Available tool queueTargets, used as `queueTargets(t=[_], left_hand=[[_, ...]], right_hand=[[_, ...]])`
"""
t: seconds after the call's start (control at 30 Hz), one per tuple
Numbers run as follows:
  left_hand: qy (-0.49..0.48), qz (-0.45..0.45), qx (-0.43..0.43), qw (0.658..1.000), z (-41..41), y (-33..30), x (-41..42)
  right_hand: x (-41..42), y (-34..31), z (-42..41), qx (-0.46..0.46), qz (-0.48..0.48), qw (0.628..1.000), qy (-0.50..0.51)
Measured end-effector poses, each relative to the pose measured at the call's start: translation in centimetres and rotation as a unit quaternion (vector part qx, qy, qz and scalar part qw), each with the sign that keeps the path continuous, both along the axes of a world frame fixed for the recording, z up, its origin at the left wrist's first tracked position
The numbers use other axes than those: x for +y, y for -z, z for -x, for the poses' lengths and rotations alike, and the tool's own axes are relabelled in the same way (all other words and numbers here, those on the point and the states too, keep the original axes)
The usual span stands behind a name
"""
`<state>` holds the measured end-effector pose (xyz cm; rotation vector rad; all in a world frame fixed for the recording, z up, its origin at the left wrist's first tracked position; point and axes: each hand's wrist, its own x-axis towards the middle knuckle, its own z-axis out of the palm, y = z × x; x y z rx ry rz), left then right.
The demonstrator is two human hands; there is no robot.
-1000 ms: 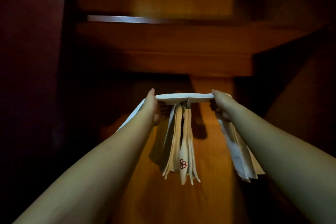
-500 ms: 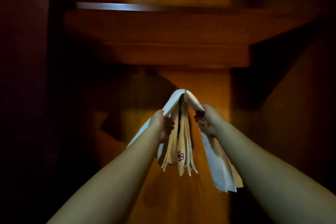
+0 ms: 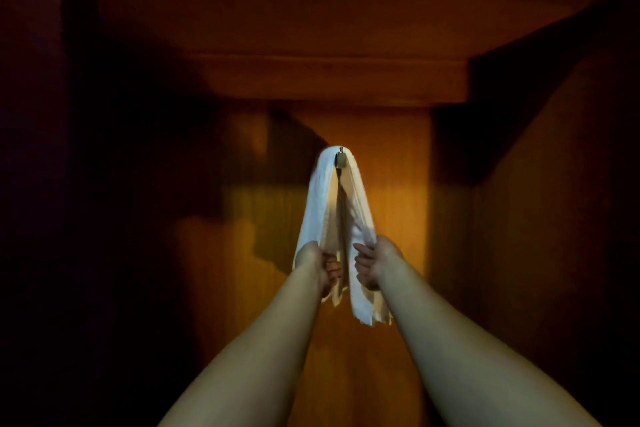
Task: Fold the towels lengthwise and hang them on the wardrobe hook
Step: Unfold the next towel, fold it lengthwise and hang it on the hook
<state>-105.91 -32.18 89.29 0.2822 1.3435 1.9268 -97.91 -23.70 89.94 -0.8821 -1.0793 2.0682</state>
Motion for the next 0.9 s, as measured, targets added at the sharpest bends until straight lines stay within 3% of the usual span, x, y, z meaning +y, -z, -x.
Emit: queueTargets(t=[0.27, 0.43, 0.6, 0.67, 0.8, 0.9], left_hand=[[0.048, 0.162, 0.087, 0.982, -2.1, 4.0, -3.1], [0.015, 0.224, 0.15, 0.963, -2.8, 4.4, -5.4], [-0.028, 0.235, 0.193, 0.952, -3.0, 5.2, -8.5], [-0.012, 0.244, 0.226, 0.943, -3.5, 5.7, -10.2], [0.047, 0.294, 0.352, 0.888, -4.7, 7.0, -12.9], [0.098, 0.328, 0.444, 0.828, -6.3, 8.1, -14.7]], right_hand=[[-0.5, 4.2, -1.3, -0.145, -0.103, 0.979, -0.095], [-0.5, 6.4, -3.9, -0.322, -0.183, 0.919, -0.14], [-2.5, 6.7, -7.7, -0.371, -0.289, 0.876, -0.103], [-3.0, 7.0, -8.8, -0.4, -0.346, 0.843, -0.097], [-5.2, 7.7, -11.8, -0.466, -0.458, 0.753, -0.077], [-7.7, 8.9, -14.5, -0.489, -0.485, 0.723, -0.054]])
